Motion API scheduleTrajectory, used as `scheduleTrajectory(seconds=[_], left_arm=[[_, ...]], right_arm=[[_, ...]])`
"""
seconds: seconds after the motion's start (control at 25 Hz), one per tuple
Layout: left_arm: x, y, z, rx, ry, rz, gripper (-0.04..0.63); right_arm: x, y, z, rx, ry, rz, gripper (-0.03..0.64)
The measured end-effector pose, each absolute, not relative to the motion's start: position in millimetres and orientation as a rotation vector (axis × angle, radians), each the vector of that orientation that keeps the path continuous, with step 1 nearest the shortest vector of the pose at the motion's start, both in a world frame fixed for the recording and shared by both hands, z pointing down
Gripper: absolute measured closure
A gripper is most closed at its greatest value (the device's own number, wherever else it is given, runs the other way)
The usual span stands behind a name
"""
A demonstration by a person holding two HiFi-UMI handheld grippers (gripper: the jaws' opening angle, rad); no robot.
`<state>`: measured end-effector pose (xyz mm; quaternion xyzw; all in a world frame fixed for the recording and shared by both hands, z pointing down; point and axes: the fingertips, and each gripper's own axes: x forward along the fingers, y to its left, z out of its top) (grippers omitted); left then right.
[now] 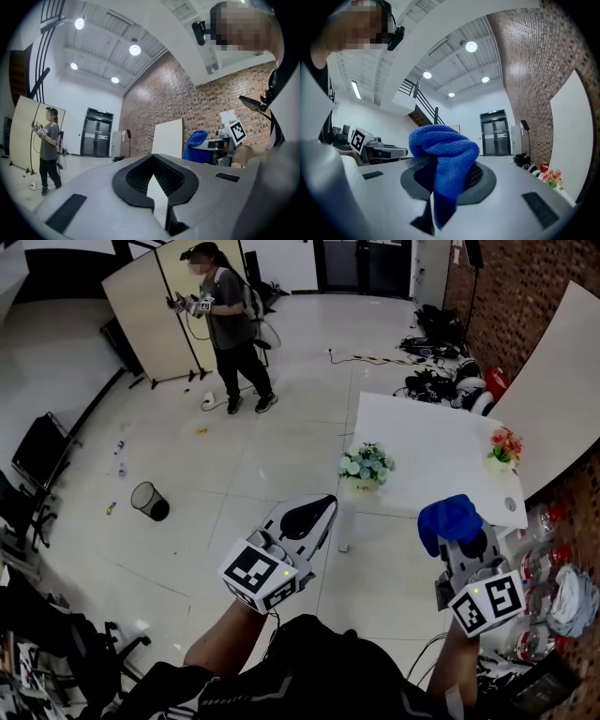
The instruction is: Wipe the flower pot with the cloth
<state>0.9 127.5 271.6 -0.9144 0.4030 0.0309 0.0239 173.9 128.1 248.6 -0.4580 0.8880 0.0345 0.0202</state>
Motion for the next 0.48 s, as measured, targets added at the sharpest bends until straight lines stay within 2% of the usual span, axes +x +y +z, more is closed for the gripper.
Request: scheduleTrajectory(seconds=[0.48], left_arm=[[-20, 14, 285, -2.941, 1.092, 0.143, 0.591]], right_arm=[[141, 16, 258, -1.461, 2.735, 0.062, 0.546]])
